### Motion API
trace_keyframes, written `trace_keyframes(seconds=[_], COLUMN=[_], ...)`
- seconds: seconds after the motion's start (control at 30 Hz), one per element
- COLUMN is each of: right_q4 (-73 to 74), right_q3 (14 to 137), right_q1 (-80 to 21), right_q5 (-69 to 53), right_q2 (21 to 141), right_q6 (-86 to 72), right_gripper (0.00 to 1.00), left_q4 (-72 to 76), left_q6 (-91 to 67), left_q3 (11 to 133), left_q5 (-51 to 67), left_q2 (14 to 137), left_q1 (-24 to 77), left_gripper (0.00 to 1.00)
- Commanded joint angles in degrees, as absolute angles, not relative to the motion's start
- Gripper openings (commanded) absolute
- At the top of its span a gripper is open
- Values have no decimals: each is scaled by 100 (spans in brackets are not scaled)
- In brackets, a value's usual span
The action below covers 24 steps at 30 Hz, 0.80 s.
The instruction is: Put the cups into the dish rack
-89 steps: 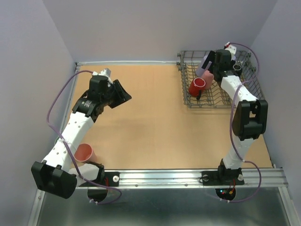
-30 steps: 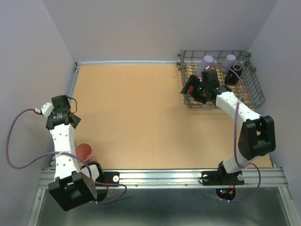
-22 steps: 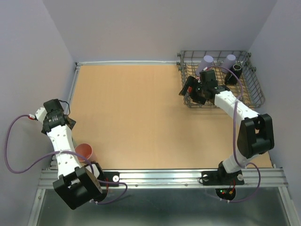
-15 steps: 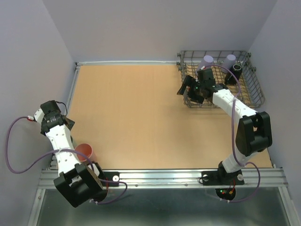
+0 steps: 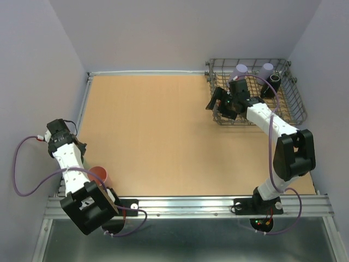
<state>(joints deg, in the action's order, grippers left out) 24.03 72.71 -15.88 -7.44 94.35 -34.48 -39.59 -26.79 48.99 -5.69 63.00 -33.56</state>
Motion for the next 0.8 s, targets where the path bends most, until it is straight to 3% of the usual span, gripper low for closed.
trace_keyframes(seconds=[0.0,0.23,0.53,0.7,0.77], right_q4=[2417,2461,2435,2242,1770], right_q3=[7707,8725,10308,10424,9944], right_q1=[-1635,-1635,-1609,-1512,-1468], right_q5=[-580,-746,-1485,-2362,-2661], right_q2=[9308,9597,9748,9677,9467], right_q6=[-3322,-3541,-3989,-4551,-5137], right_gripper=[100,100,100,100,100], left_q4=[-3771,-3201,-1952,-855,338], left_q6=[-2751,-3251,-4095,-4472,-5129], left_q3=[5062,5747,7056,7900,7919], left_q5=[-45,1070,1766,2573,3276], left_q2=[6223,6345,7187,7751,7901], left_q1=[-3384,-2858,-855,270,632], left_gripper=[0,0,0,0,0])
